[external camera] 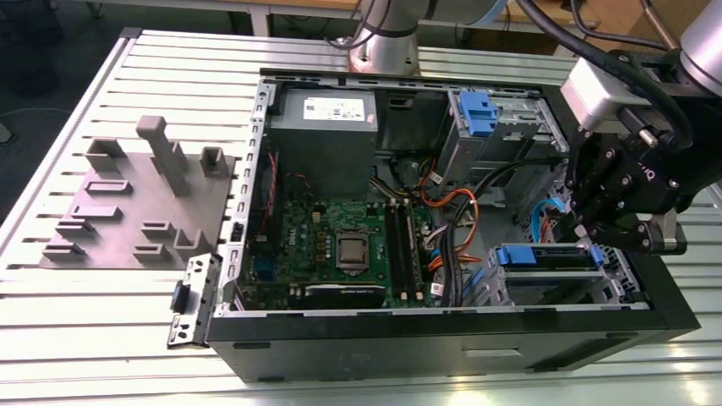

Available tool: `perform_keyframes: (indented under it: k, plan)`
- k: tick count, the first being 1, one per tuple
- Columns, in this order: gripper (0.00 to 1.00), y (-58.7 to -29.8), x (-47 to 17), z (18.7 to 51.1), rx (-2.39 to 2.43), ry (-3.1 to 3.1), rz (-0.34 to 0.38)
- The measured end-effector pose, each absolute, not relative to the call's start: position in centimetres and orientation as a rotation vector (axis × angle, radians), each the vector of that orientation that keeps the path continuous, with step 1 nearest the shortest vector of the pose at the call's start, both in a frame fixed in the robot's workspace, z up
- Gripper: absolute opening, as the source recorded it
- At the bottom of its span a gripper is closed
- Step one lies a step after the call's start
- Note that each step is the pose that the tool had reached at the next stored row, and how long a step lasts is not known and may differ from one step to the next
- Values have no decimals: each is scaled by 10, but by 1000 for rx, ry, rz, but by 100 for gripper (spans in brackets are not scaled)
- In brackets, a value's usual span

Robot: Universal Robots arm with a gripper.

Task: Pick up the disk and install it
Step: 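Insert the first disk wire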

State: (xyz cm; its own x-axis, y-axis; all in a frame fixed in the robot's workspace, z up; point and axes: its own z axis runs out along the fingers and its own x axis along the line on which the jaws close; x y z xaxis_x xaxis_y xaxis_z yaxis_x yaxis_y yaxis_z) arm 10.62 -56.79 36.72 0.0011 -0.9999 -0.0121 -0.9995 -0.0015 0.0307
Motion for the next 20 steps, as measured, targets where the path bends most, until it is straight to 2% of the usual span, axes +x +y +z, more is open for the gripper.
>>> perform_keyframes:
  k: [9, 20]
  plan:
    - [11, -568, 108, 373, 2214, -2210, -48]
    - [11, -563, 140, 372, 2213, -2210, -48]
